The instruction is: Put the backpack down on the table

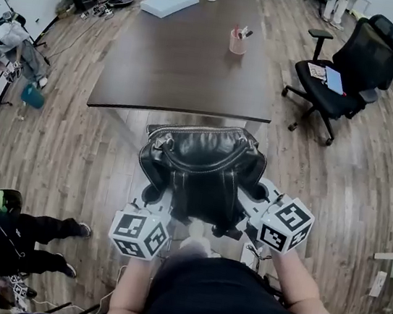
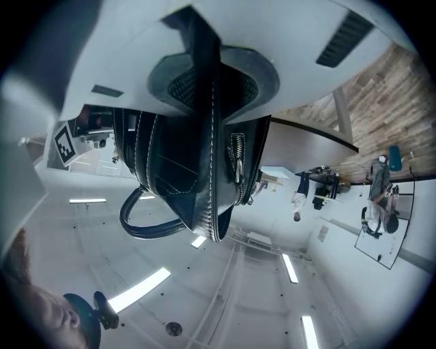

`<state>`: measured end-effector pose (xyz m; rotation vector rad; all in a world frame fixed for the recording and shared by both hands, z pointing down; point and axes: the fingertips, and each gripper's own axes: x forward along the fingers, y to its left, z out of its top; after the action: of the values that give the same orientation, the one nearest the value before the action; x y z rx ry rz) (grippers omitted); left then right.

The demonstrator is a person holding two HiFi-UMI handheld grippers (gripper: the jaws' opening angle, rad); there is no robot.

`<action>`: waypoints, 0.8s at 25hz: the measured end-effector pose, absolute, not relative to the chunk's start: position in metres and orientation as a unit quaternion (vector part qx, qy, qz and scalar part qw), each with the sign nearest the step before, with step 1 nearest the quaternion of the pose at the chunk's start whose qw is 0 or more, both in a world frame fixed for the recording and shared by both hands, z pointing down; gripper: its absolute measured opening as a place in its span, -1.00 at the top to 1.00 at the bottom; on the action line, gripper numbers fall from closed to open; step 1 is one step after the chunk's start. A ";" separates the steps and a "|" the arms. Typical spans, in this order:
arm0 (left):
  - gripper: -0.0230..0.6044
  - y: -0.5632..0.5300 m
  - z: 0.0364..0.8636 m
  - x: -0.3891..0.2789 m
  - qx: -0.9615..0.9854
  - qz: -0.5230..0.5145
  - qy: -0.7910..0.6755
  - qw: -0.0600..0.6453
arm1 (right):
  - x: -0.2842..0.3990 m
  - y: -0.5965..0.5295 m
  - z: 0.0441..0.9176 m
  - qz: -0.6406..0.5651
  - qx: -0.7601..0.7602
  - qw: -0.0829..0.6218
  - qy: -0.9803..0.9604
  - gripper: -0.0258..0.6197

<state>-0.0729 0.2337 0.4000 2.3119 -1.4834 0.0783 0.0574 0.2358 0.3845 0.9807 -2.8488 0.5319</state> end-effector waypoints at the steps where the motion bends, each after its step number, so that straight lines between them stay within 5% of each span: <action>1: 0.75 0.227 0.398 -0.079 0.825 0.029 -0.529 0.197 | 0.052 0.229 0.382 0.174 0.321 0.042 -0.930 0.75; 20: 0.75 0.110 0.359 -0.143 0.826 0.002 -0.545 0.143 | -0.013 0.107 0.343 0.144 0.294 0.032 -0.944 0.75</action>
<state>-0.1435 0.1102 0.3589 2.3833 -1.5716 0.0063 -0.0131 0.1074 0.3431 0.9042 -2.9085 0.4444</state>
